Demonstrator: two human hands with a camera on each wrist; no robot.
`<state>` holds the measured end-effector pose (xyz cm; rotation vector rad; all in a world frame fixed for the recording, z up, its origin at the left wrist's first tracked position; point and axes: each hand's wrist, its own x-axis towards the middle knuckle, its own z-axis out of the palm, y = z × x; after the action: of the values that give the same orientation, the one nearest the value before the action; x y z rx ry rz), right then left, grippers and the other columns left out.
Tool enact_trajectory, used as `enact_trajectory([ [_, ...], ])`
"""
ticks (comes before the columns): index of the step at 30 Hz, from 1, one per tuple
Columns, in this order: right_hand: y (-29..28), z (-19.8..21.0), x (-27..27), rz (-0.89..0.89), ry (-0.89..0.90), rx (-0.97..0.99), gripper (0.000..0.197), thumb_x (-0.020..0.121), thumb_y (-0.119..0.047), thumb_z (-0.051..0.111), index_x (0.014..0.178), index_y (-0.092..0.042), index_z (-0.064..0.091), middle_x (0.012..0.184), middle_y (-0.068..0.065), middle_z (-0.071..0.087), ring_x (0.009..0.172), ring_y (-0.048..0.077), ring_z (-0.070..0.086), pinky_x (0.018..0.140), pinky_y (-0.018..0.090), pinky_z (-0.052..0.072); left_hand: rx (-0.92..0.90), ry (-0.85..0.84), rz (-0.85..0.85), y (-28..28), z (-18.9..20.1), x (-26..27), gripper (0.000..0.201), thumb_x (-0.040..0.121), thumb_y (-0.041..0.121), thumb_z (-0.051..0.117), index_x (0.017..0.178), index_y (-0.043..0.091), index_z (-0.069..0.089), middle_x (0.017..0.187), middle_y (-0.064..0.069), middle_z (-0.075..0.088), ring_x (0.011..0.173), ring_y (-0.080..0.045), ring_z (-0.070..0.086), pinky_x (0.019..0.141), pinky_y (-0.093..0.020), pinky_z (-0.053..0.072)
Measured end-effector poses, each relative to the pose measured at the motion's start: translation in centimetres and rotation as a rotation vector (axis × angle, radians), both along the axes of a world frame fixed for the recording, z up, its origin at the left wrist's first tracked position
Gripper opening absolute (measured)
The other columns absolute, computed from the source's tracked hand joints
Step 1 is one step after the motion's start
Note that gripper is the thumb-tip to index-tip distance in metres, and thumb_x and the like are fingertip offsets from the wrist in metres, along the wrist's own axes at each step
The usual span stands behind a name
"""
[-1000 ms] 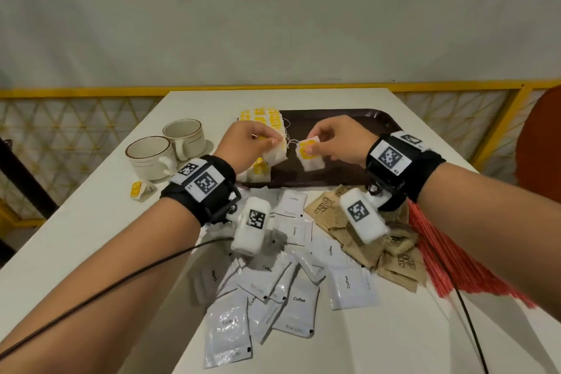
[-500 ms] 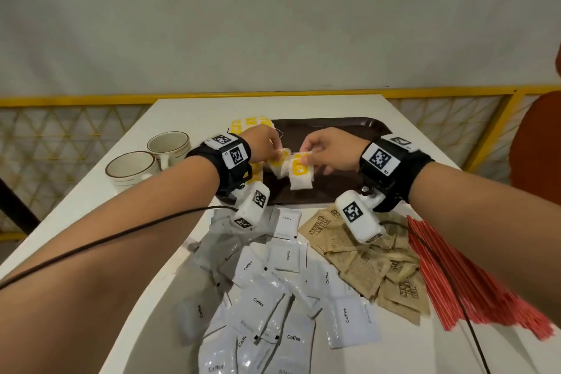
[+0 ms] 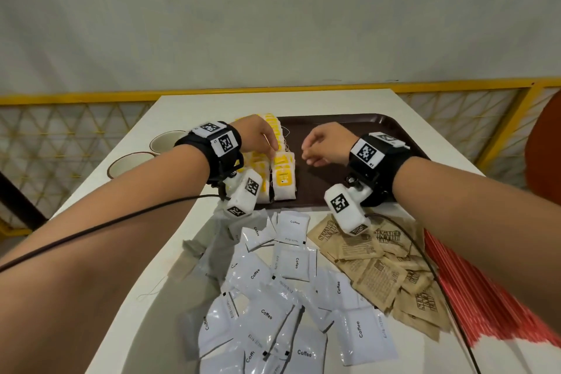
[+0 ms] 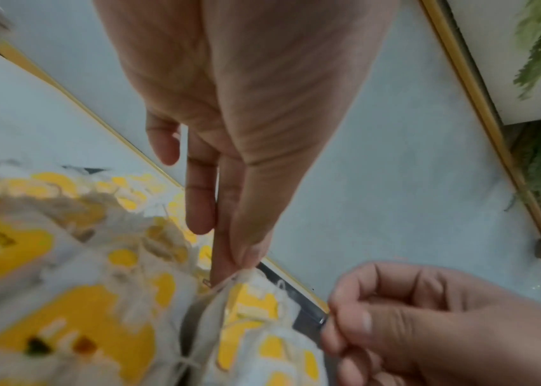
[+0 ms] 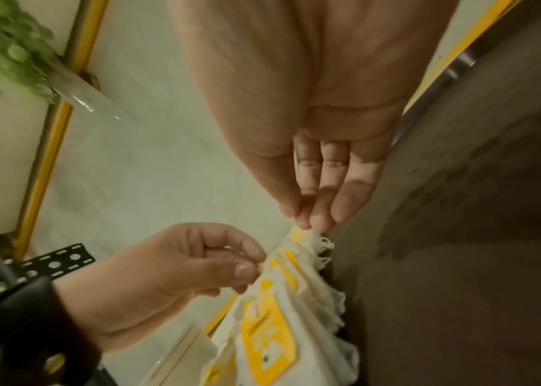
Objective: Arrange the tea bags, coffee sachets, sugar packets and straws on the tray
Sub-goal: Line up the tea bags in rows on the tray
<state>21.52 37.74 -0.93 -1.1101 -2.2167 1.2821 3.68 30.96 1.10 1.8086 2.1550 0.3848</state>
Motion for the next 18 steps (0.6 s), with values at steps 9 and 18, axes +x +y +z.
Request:
enact_trajectory([
  [9,-0.8,-1.2,-1.9,0.076,-0.016,-0.114,0.018,0.078,0.007,0.071,0.074,-0.008,0.062,0.075,0.012,0.061,0.068,0.021,0.063,0.080,0.038,0.058,-0.001,0.022,0.027,0.7,-0.9,0.1,0.017,0.082,0.020,0.072,0.098,0.018,0.073,0.089,0.004,0.060,0.086,-0.010,0.054,0.073,-0.022,0.041],
  [18,-1.3,-1.4,-2.6,0.067,-0.055,-0.054,0.026,0.075,0.010,0.072,0.070,-0.011,0.057,0.070,0.010,0.058,0.062,0.019,0.061,0.059,0.029,0.058,-0.037,-0.032,0.032,1.4,-1.1,-0.4,0.015,0.081,0.011,0.072,0.096,0.012,0.074,0.090,-0.002,0.066,0.087,-0.012,0.057,0.076,-0.023,0.045],
])
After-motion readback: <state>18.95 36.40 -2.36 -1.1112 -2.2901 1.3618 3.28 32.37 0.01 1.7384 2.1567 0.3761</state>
